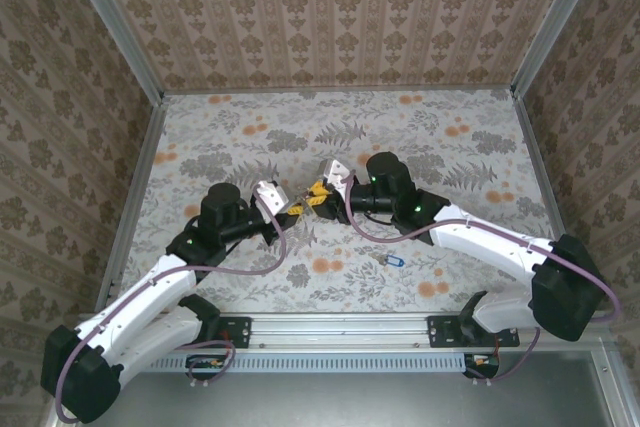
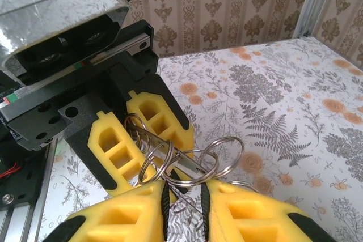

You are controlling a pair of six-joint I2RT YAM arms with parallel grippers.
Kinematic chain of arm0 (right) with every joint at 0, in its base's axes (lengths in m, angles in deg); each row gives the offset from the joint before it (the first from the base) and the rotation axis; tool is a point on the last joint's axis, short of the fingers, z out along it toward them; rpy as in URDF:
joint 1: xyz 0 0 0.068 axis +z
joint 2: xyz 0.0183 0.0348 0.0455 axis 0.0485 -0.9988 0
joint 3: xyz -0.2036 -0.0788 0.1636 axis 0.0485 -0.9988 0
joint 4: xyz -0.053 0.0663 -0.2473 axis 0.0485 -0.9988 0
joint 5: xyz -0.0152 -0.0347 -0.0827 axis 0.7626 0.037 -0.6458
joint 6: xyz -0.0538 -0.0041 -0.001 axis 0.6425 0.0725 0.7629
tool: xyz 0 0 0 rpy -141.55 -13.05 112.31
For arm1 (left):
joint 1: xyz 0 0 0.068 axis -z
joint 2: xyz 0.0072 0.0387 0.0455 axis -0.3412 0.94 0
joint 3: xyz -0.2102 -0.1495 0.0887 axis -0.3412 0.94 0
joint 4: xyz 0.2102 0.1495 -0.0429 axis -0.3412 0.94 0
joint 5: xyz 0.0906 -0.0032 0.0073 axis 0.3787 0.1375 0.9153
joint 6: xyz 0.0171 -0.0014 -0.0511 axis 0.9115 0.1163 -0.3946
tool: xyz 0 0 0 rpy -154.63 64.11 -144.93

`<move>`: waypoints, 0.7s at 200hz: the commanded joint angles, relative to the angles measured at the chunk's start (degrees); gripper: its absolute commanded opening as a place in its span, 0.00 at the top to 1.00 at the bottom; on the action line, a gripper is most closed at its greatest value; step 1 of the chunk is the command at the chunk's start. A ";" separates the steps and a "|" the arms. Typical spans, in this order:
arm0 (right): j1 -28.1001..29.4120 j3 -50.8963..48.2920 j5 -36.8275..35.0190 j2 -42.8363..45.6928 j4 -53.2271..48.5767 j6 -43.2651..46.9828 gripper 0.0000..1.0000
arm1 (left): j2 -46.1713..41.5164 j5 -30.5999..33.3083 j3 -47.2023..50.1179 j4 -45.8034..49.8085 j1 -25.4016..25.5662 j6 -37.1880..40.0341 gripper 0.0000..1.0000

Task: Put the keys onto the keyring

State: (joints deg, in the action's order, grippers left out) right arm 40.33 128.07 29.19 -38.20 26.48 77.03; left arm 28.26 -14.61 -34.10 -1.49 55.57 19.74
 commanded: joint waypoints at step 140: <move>-1.54 3.41 4.82 -2.23 -4.09 -1.95 0.87 | -1.50 -0.52 0.14 -0.16 0.77 3.49 1.00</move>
State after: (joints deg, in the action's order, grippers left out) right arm 38.98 129.56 32.98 -39.46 24.45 74.34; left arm 28.24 -14.10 -33.97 0.04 55.94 22.23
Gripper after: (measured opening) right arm 0.138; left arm 0.137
